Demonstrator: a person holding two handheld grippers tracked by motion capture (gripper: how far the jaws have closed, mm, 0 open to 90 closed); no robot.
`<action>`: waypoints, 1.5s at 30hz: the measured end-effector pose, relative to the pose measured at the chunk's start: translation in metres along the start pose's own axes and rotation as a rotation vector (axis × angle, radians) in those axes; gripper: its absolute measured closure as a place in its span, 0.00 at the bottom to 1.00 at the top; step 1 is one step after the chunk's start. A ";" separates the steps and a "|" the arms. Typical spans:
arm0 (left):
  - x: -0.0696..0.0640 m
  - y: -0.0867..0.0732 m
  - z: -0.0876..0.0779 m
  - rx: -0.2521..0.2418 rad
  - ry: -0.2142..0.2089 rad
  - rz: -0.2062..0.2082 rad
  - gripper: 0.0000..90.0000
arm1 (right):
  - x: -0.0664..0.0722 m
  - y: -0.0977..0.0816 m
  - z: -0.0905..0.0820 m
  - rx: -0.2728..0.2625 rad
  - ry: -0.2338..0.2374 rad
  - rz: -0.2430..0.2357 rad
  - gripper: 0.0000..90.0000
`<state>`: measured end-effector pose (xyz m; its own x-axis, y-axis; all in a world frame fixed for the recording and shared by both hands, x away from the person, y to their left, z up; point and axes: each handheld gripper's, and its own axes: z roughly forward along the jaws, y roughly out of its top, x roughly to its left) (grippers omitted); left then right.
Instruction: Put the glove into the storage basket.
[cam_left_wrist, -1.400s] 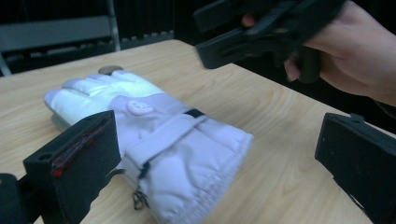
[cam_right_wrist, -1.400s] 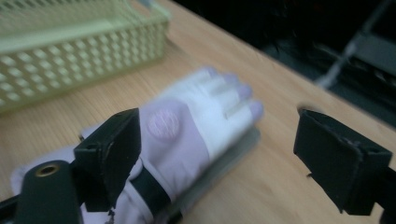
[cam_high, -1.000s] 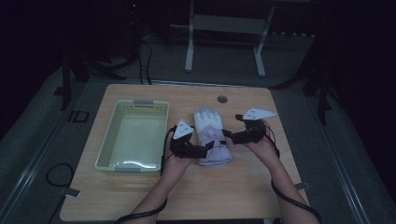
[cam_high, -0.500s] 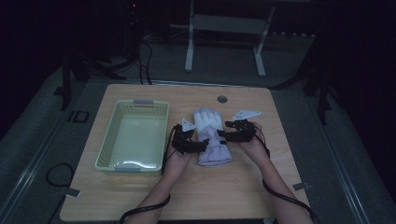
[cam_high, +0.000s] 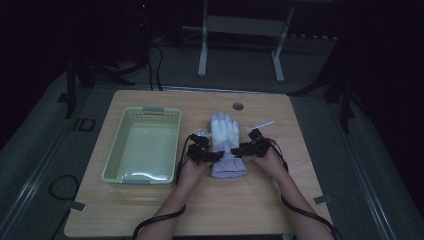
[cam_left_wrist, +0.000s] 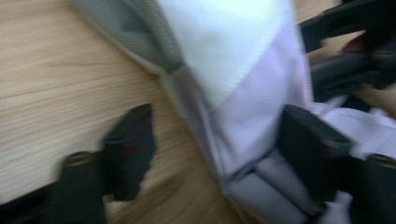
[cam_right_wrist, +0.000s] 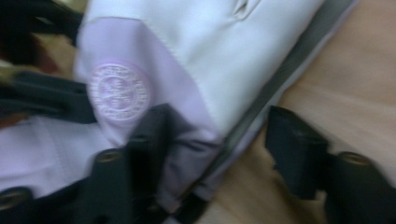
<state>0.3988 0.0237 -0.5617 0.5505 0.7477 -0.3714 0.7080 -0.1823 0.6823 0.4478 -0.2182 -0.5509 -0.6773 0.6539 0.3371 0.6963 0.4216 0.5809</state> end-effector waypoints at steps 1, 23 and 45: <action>0.000 0.000 0.000 0.001 -0.025 0.004 0.50 | -0.001 -0.001 0.001 -0.006 0.010 -0.001 0.54; -0.004 0.021 -0.019 0.025 -0.071 0.005 0.88 | 0.033 0.005 -0.020 -0.112 -0.109 -0.090 0.88; -0.030 0.063 -0.094 -0.010 -0.066 0.156 0.89 | 0.081 0.033 -0.071 -0.247 -0.114 -0.184 0.88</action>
<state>0.3853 0.0504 -0.4488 0.6819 0.6667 -0.3009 0.6073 -0.2866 0.7410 0.3991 -0.1960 -0.4513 -0.7457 0.6529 0.1332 0.4764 0.3827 0.7915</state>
